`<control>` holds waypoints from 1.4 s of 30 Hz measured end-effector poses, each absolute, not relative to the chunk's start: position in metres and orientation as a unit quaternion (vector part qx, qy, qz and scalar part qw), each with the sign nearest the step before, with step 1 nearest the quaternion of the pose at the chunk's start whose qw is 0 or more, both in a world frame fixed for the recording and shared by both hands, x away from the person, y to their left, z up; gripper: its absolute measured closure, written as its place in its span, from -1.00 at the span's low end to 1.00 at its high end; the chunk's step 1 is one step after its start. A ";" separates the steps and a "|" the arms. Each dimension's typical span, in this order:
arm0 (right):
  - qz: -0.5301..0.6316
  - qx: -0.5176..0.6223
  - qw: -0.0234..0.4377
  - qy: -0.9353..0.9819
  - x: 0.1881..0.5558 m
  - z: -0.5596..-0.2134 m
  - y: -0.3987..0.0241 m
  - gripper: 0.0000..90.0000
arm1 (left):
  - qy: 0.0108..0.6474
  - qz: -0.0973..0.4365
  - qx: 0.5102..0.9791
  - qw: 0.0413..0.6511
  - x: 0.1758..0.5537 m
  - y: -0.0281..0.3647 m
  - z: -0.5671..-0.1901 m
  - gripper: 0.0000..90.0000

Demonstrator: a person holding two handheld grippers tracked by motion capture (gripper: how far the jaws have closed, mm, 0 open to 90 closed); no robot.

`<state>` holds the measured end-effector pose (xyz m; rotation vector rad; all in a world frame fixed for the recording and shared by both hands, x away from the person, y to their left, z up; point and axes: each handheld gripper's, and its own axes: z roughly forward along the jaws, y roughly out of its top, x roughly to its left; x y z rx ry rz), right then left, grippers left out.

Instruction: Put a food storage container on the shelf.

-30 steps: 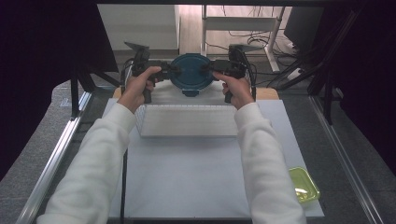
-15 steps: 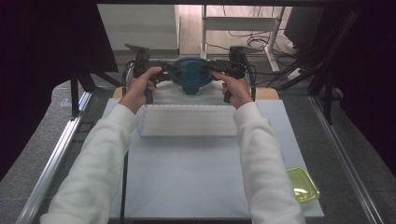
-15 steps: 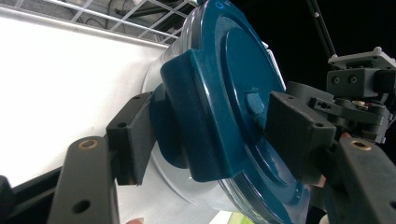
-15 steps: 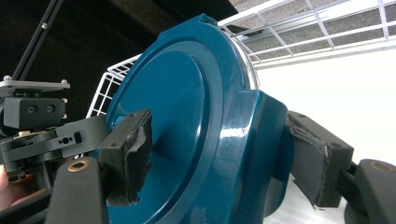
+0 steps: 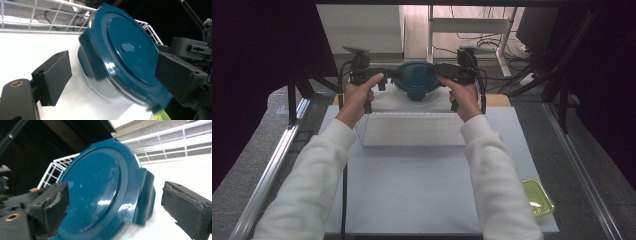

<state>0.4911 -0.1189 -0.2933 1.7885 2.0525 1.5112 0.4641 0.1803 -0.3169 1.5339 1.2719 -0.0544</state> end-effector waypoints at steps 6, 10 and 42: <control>0.477 0.533 0.044 0.698 0.459 -0.289 -0.123 -0.81 | 0.511 0.003 0.666 0.543 0.421 0.187 -0.319 -0.66; 0.481 0.504 0.072 0.714 0.424 -0.291 -0.125 -0.78 | 0.493 0.029 0.689 0.531 0.385 0.185 -0.327 -0.64; 0.457 0.408 0.108 0.783 0.256 -0.399 -0.165 -0.57 | 0.438 0.080 0.756 0.481 0.244 0.160 -0.430 -0.47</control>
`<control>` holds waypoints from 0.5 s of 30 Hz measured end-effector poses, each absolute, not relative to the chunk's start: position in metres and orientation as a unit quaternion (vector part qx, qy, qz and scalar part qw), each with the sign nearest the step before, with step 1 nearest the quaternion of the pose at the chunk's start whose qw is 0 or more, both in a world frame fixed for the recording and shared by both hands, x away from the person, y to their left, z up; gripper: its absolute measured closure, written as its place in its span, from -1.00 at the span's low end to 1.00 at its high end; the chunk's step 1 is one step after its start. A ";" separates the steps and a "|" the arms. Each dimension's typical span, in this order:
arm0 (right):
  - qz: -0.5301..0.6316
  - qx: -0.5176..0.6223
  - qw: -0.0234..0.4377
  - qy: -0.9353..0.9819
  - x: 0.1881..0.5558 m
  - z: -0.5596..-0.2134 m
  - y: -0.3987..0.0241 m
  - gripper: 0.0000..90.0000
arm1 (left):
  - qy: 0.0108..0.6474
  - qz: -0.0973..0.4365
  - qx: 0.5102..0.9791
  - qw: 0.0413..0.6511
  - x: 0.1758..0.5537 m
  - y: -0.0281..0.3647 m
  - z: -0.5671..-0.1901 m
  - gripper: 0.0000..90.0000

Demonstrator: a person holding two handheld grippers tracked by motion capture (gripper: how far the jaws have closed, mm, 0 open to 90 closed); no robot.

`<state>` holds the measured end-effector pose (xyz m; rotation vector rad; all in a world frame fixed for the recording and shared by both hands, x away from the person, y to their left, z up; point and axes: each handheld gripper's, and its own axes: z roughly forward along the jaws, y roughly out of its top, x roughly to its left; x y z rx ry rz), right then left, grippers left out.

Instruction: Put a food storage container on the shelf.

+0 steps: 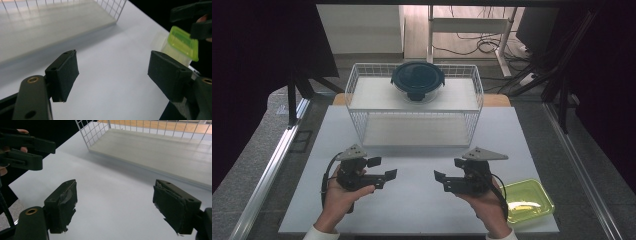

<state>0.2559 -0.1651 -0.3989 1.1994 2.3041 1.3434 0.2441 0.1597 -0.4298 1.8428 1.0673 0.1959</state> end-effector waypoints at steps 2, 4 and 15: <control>0.458 0.406 0.105 0.783 0.251 -0.404 -0.172 -0.54 | 0.442 0.071 0.754 0.481 0.241 0.161 -0.435 -0.47; 0.459 0.407 0.103 0.783 0.248 -0.408 -0.177 -0.51 | 0.447 0.071 0.752 0.479 0.238 0.162 -0.440 -0.47; 0.419 0.427 0.100 0.795 0.246 -0.429 -0.201 -0.42 | 0.477 0.059 0.748 0.457 0.236 0.173 -0.465 -0.47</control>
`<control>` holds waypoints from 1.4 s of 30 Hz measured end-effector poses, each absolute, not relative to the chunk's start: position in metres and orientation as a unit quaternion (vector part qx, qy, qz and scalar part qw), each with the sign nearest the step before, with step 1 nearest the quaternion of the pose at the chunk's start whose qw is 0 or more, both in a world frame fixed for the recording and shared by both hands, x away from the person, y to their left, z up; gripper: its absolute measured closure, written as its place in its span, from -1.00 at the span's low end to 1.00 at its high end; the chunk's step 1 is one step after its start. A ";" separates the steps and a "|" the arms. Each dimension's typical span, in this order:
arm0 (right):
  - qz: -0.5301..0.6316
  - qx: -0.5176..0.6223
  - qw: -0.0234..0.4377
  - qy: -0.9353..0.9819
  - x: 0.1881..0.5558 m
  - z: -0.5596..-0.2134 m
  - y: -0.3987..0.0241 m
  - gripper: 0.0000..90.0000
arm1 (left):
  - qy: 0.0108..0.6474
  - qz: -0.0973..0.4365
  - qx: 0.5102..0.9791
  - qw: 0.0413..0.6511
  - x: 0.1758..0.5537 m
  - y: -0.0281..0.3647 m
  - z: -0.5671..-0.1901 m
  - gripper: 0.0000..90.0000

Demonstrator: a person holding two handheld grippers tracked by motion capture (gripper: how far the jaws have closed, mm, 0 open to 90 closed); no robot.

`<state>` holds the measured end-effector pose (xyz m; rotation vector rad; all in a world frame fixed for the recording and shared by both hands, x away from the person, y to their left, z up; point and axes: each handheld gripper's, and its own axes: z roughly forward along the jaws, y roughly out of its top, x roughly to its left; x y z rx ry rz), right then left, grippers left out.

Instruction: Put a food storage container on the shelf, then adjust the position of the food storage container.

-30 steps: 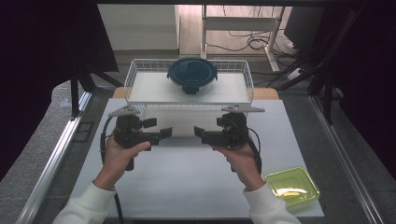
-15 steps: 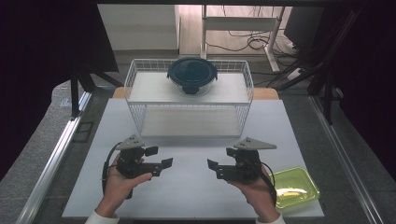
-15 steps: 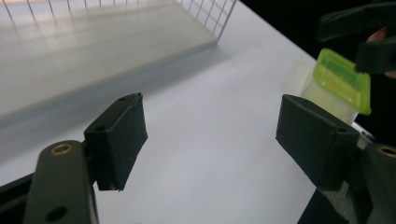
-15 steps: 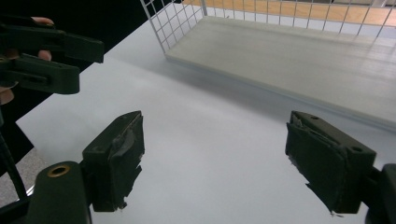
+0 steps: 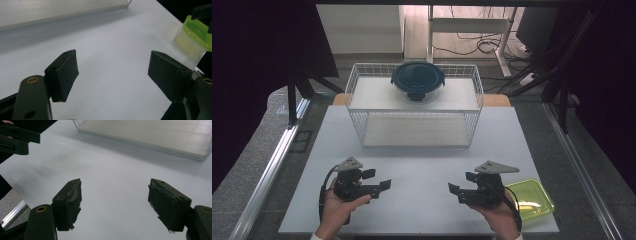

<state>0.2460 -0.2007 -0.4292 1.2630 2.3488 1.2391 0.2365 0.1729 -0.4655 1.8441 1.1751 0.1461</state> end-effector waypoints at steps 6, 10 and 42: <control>0.416 0.434 0.094 0.793 0.247 -0.430 -0.205 -0.41 | 0.493 0.060 0.740 0.454 0.238 0.181 -0.470 -0.47; 0.411 0.434 0.095 0.796 0.245 -0.429 -0.206 -0.41 | 0.500 0.056 0.731 0.461 0.237 0.184 -0.470 -0.47; 0.342 0.475 0.148 0.797 0.238 -0.415 -0.296 0.78 | 0.486 0.038 0.747 0.452 0.233 0.185 -0.469 -0.48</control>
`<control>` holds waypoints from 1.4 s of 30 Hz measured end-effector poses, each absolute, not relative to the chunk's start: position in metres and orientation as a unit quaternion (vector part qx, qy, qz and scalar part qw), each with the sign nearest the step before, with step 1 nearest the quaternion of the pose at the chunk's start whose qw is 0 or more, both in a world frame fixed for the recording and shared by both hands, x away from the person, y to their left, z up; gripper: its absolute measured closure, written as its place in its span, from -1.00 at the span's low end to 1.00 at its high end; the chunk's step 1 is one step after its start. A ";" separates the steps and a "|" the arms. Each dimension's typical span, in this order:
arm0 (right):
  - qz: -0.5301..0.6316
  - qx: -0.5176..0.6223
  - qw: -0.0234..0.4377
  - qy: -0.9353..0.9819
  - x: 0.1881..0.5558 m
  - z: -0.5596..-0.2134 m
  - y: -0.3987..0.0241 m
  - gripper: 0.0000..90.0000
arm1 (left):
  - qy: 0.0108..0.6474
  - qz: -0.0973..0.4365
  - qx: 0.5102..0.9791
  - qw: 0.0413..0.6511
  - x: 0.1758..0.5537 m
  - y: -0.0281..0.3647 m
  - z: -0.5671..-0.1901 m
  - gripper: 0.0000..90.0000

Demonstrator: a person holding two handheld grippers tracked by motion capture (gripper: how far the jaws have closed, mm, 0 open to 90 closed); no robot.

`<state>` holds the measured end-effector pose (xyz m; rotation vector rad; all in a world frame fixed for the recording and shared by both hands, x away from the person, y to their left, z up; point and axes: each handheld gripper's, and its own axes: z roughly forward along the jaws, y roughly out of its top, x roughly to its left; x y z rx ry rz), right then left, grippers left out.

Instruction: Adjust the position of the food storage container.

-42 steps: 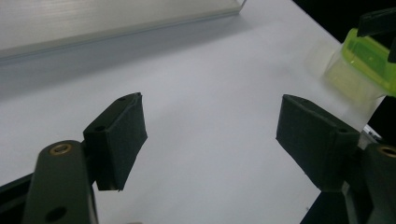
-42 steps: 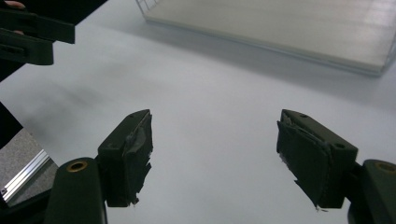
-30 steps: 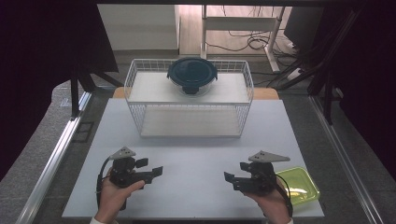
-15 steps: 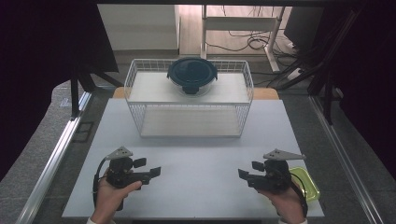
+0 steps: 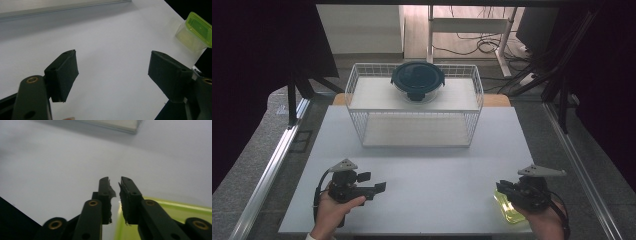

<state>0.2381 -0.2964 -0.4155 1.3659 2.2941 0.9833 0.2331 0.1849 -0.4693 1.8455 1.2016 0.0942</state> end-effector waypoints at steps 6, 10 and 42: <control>0.296 0.485 0.173 0.804 0.226 -0.418 -0.321 0.96 | 0.485 0.034 0.751 0.447 0.234 0.183 -0.472 -0.48; 0.279 0.485 0.174 0.810 0.215 -0.419 -0.336 0.96 | 0.483 0.030 0.753 0.446 0.234 0.181 -0.474 -0.48; 0.173 0.476 0.111 0.855 0.193 -0.471 -0.323 0.97 | 0.486 0.018 0.756 0.438 0.241 0.178 -0.482 -0.48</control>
